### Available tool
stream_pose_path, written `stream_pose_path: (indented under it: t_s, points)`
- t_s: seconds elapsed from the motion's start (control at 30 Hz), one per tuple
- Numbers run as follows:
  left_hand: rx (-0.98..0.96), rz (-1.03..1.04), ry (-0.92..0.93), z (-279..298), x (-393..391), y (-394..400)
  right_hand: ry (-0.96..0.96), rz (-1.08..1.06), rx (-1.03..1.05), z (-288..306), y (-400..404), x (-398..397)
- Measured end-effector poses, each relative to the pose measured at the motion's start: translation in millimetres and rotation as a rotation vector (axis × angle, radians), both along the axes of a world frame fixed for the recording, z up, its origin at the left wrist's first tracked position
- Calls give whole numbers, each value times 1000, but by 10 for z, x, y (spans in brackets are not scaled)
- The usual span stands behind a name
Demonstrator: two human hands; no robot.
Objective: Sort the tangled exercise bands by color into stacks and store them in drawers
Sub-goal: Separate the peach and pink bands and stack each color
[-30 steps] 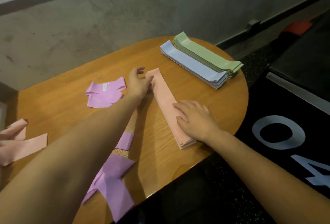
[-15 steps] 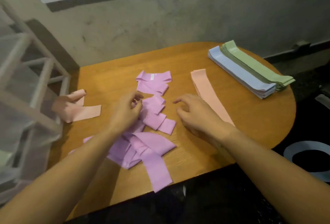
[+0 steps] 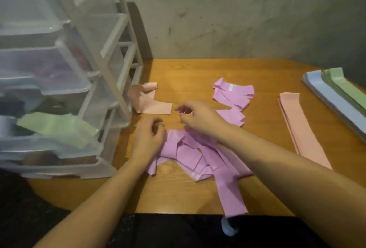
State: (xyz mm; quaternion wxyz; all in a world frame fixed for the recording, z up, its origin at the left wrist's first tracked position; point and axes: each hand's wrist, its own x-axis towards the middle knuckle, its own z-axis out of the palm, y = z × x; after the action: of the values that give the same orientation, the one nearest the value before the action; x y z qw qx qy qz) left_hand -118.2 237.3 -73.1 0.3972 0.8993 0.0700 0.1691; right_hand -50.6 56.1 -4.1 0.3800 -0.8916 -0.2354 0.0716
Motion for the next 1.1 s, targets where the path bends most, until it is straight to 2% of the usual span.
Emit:
stream_pose_path:
  t_s: [0.13,0.3,0.4,0.5,0.73,0.87,0.9,1.03,1.1]
  points:
    - [-133,55,-3,49,-28,-36,-2,88,-77,54,543,174]
    - [-344,172,6,67,-22,0,-9,97,-60,-52,1120,366]
    - [-333,173,12,81,-25,14,15,70,-100,-153,1302,408]
    - [-339,181,1,102,-45,8,-66,20,-95,-309,1279,421]
    - [-307,171,-32,111,-45,22,-56,87,45,-419,882,301]
    - [-264,143,-83,117,-58,-1,-145,49,86,-292,566,177]
    - [-229,122,-92,119,-64,-12,-118,42,132,-242,479,133]
    - [-110,-32,-175,109,-97,-49,282,-81,447,18,172,-113]
    - [-50,-112,-220,96,-107,-39,402,-155,589,94,44,-200]
